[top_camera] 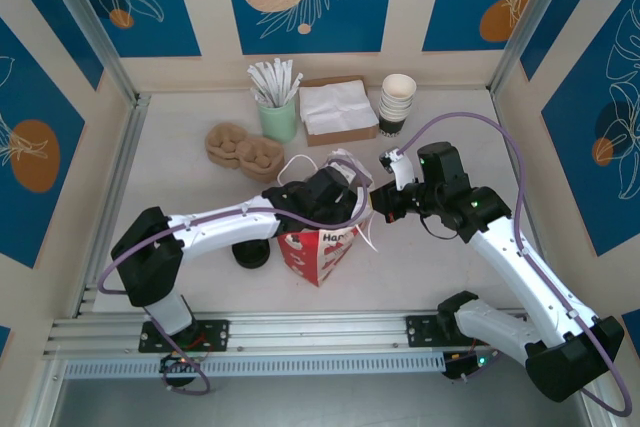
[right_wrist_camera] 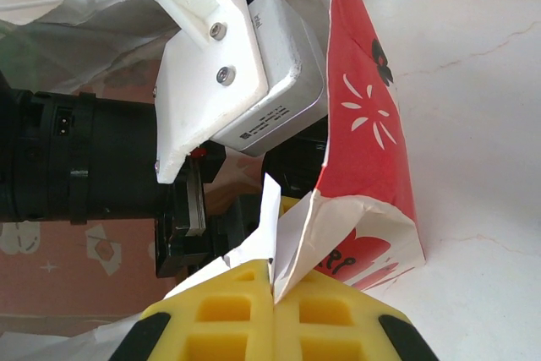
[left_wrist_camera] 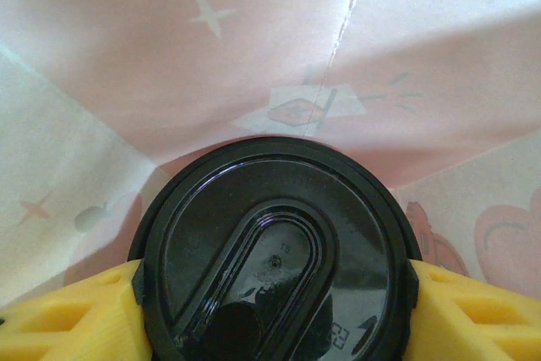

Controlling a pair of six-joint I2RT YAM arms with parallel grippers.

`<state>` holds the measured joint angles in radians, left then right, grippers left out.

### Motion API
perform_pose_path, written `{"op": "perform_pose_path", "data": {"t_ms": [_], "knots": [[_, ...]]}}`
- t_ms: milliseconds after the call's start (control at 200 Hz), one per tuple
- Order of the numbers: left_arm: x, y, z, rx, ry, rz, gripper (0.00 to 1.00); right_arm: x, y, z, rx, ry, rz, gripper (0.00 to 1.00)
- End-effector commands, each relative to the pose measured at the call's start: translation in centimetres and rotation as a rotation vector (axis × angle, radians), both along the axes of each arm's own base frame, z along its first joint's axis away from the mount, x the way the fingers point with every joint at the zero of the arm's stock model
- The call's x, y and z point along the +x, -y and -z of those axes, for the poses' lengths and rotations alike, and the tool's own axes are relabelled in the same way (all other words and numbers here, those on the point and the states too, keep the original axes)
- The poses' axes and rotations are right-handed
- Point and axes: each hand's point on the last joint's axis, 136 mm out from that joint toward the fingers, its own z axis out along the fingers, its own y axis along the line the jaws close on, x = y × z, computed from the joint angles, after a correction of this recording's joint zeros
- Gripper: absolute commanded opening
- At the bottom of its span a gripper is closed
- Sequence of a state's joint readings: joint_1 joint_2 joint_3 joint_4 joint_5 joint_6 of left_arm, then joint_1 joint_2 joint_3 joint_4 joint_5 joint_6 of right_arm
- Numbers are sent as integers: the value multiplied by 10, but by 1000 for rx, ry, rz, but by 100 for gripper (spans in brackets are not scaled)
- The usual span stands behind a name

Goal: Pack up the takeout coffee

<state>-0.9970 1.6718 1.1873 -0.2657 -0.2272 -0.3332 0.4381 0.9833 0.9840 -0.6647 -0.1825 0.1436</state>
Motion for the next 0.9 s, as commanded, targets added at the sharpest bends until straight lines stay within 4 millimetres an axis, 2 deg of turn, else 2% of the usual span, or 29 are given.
{"op": "perform_pose_path", "data": {"t_ms": [0, 165, 395, 610, 895], "knots": [[-41, -29, 80, 196, -242, 54, 66, 3, 2, 2, 6, 3, 25, 5], [-35, -23, 65, 174, -210, 60, 68, 3, 3, 2, -4, 5, 21, 5], [-19, -7, 14, 96, -150, 45, 77, -1, 5, 4, -17, -5, 16, 4], [-15, -2, -7, 65, -139, 31, 91, -6, 9, 7, -46, -15, 7, 2], [-15, 5, -28, 36, -136, 49, 99, -8, 13, 9, -74, -18, -1, 1]]}}
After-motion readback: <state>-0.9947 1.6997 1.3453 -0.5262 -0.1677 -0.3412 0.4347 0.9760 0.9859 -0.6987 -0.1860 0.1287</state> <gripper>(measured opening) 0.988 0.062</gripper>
